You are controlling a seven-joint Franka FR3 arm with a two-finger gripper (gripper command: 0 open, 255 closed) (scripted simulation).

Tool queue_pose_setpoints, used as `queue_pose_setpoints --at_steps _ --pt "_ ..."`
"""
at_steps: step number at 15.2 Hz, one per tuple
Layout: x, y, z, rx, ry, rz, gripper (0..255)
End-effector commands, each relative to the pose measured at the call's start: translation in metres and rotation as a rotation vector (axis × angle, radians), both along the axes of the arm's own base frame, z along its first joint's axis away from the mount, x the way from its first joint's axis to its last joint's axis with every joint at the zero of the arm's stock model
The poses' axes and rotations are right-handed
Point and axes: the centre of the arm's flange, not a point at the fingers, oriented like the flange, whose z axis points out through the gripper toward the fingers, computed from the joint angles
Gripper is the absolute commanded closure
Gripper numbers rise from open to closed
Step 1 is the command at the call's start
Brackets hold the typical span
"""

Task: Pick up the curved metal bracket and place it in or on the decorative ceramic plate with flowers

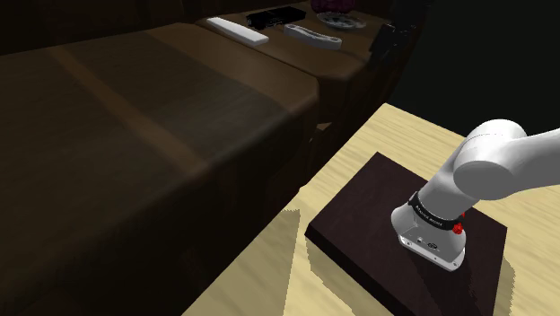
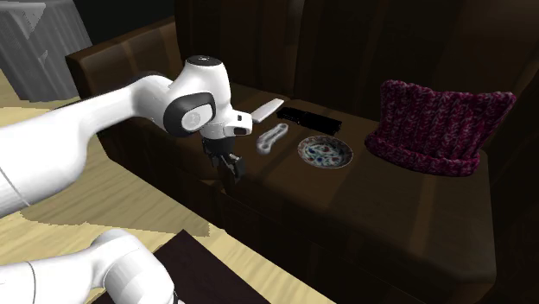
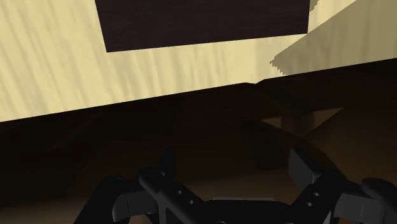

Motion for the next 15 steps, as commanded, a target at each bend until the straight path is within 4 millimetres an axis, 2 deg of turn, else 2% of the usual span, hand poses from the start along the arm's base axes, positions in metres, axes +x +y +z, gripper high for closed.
queue_pose_setpoints --at_steps 1,15 --pt "0.0 0.0 0.0 0.0 0.0 0.0 0" --pt "0.186 0.013 0.043 -0.046 0.038 0.022 0"
